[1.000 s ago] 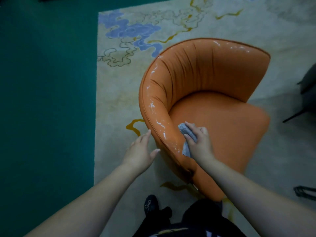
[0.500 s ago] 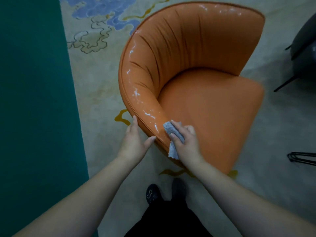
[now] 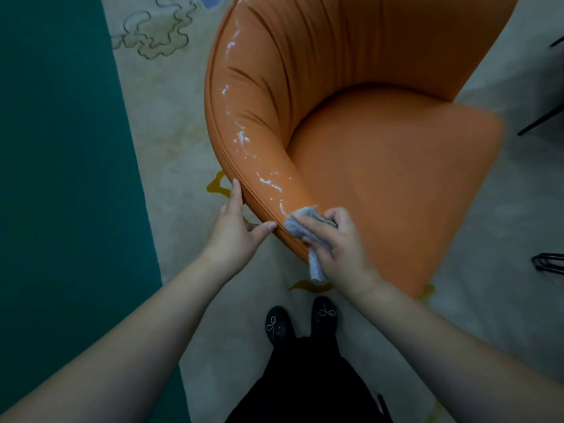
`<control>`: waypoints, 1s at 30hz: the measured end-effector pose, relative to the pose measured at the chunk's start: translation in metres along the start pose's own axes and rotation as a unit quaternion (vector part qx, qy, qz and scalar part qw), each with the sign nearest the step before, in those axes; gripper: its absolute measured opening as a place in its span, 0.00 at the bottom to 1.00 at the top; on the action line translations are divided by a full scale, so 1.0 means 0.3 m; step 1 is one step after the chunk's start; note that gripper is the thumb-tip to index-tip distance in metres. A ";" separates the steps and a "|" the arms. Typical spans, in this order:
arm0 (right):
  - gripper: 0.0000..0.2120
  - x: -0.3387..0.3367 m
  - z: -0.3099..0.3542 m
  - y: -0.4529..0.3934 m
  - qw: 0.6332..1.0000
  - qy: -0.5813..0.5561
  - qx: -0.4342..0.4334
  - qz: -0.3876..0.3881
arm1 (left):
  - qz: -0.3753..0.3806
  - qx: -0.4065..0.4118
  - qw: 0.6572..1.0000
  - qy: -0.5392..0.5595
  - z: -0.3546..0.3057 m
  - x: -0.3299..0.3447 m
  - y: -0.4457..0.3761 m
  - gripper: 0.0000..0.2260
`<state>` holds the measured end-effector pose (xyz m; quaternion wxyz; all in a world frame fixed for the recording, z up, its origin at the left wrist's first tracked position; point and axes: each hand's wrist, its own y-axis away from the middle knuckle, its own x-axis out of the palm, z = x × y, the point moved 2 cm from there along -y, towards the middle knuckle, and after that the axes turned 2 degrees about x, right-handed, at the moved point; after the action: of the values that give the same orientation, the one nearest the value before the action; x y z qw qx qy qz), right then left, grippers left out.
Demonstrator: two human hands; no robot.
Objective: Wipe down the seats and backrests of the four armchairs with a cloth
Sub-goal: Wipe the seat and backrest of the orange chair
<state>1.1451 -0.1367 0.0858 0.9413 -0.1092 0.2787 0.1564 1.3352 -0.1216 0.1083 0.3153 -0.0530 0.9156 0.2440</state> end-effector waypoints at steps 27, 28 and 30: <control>0.25 -0.082 -0.063 0.065 0.993 -0.021 -0.073 0.085 | -0.010 -0.024 0.999 0.019 -0.025 -0.017 -0.058 0.53; 0.26 -0.082 -0.065 0.072 0.994 -0.016 -0.070 0.081 | -0.011 -0.025 0.999 0.021 -0.024 -0.018 -0.057 0.53; 0.23 -0.064 -0.060 0.051 0.996 -0.008 -0.063 0.065 | -0.012 -0.027 0.999 0.021 -0.024 -0.019 -0.056 0.53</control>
<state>1.1157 -0.1322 0.0800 0.9225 -0.1484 0.2674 0.2355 1.3398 -0.1402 0.1097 0.2975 -0.0780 0.9142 0.2639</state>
